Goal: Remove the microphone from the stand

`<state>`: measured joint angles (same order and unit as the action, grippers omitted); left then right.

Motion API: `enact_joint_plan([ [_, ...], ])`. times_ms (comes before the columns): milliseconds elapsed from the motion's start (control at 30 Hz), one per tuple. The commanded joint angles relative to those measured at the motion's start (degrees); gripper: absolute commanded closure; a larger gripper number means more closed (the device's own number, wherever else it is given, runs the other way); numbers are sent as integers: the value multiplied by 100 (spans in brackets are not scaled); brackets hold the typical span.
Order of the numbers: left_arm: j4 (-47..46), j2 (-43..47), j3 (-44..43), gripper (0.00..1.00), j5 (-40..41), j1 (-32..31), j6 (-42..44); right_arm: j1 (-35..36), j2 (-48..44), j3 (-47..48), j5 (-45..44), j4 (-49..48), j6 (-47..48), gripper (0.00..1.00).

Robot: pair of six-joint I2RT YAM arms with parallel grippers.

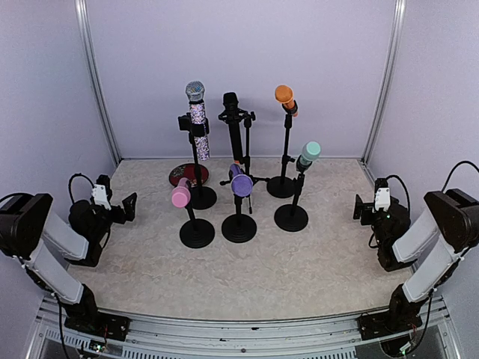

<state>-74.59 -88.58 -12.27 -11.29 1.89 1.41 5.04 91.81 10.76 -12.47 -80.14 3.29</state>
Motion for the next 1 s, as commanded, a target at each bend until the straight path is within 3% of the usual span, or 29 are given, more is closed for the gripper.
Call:
enact_joint_plan([
  [0,-126,-38,-59,1,-45,-10,-44,-67,-71,49,-49,-102,-67,0],
  [300,-98,23,-98,1,-256,67,-63,-196,-236,122,-202,245,-297,0],
  [367,389,221,-306,1,-373,206,-189,-173,-344,0,-5,25,-145,0],
  [400,814,320,-506,1,-538,288,-250,-90,-569,69,-450,191,-139,0],
  [467,2200,575,-1223,1,-741,415,-227,-67,-1300,530,-1029,1849,-445,0],
  [500,3223,654,-1620,1,-770,417,-148,-130,-1569,744,-1029,2242,-566,0],
  [567,4287,781,-2248,1,-1036,434,40,-152,-2149,1018,-648,2619,-502,0],
  [700,5719,1214,-2982,1,-1375,464,54,-172,-2969,1436,-384,3264,-1342,0],
  [867,7546,1374,-4048,1,-1510,478,303,-293,-3313,2539,483,5050,-2488,0],
  [967,8316,1350,-4418,1,-1529,498,577,-274,-3268,2904,2066,5110,-2552,0],
])
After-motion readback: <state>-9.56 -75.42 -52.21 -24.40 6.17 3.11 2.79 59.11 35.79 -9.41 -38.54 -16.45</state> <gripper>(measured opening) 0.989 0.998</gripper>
